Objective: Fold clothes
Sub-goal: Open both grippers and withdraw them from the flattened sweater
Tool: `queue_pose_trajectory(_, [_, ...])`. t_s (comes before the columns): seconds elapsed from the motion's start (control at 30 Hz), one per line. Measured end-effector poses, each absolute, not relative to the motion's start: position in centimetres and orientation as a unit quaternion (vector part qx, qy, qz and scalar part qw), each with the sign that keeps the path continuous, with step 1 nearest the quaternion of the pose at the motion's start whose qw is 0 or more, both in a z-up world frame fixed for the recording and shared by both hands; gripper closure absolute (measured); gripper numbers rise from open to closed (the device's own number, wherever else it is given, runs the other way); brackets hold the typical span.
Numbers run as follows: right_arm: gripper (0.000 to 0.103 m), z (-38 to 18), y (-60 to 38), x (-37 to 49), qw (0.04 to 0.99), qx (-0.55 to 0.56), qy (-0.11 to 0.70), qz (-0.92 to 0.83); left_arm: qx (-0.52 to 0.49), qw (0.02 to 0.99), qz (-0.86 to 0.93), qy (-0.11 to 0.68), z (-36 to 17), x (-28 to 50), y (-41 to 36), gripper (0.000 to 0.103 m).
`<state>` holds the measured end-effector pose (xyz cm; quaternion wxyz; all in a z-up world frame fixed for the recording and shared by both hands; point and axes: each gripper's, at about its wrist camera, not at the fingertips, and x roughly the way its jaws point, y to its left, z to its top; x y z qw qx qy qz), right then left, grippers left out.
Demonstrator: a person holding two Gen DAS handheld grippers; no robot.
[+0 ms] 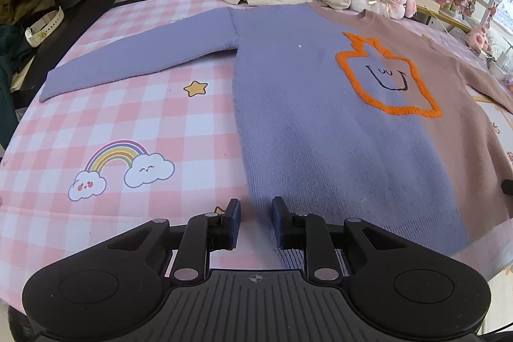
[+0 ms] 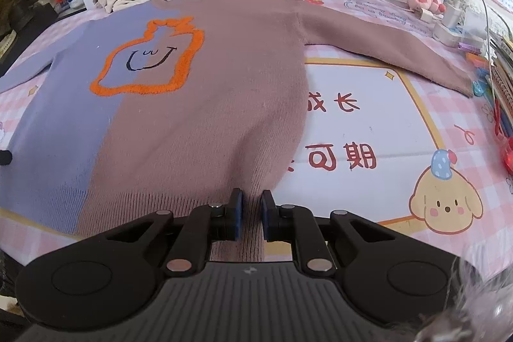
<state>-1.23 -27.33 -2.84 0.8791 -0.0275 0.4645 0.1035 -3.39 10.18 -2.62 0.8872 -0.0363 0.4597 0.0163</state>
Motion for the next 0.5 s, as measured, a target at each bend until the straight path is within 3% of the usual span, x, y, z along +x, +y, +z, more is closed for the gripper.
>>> queue_pose_trajectory(0.17, [0.087,-2.8,-27.2,-1.0,0.878,-0.027,0.467,0.1,-0.039,0.888,0.02,0.458,-2.6,-3.2,10.1,0.08])
queue_pose_trajectory(0.23, [0.078,-2.5,-27.3,-0.9,0.877,-0.021,0.469,0.096,-0.048,0.887,0.03,0.459,-2.4,-3.1,10.1,0.077])
queue_pose_trajectory(0.27, [0.063,-2.1,-27.4,-0.9,0.88,-0.015,0.465,0.096,-0.053,0.887,0.037,0.457,-2.2,-3.1,10.1,0.074])
queue_pose_trajectory(0.3, [0.049,-1.7,-27.5,-0.9,0.883,-0.009,0.46,0.095,-0.057,0.889,0.043,0.453,-1.9,-3.2,10.0,0.068])
queue_pose_trajectory(0.37, [0.042,-0.9,-27.6,-0.9,0.889,-0.003,0.447,0.099,-0.066,0.891,0.056,0.446,-1.4,-3.3,9.7,0.05])
queue_pose_trajectory(0.43, [0.029,-0.3,-27.6,-0.7,0.894,-0.005,0.438,0.093,-0.077,0.891,0.07,0.443,-1.0,-3.4,9.2,0.023])
queue_pose_trajectory(0.5, [0.018,-0.1,-27.8,-0.4,0.898,-0.002,0.432,0.086,-0.089,0.89,0.083,0.44,-0.7,-3.4,8.7,0.016])
